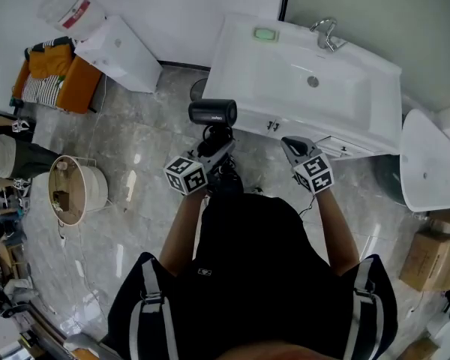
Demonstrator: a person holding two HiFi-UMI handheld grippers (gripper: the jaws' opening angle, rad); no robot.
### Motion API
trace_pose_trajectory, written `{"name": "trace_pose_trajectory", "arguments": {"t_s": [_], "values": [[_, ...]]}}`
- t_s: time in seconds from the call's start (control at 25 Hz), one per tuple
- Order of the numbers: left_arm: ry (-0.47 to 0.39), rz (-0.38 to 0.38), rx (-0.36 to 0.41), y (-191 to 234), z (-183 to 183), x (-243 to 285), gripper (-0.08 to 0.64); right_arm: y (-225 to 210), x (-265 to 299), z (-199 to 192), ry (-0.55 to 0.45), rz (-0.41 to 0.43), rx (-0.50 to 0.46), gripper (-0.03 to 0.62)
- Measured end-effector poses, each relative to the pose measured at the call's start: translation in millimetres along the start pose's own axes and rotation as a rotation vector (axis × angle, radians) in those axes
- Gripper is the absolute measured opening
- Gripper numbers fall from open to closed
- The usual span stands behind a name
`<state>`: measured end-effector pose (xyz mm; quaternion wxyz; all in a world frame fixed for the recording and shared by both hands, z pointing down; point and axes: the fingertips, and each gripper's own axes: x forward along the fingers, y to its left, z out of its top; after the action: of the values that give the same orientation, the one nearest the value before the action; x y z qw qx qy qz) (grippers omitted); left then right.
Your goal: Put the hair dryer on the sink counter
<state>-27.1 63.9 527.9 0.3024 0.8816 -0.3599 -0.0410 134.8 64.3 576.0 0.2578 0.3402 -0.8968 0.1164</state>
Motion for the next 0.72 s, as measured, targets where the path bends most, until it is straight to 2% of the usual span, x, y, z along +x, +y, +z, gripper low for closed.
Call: {"name": "trace_pose_trajectory", "arguments": {"t_s": [0.28,0.72], "values": [[0.034,-0.005,0.024,18,9,8,0.221,-7,16,13,-0.002,-0.008,-0.001,0.061],[0.06,-0.038,0.011,51,32,30,0.221,-22,47,25,0.027,-0.031,0.022,0.061]]}}
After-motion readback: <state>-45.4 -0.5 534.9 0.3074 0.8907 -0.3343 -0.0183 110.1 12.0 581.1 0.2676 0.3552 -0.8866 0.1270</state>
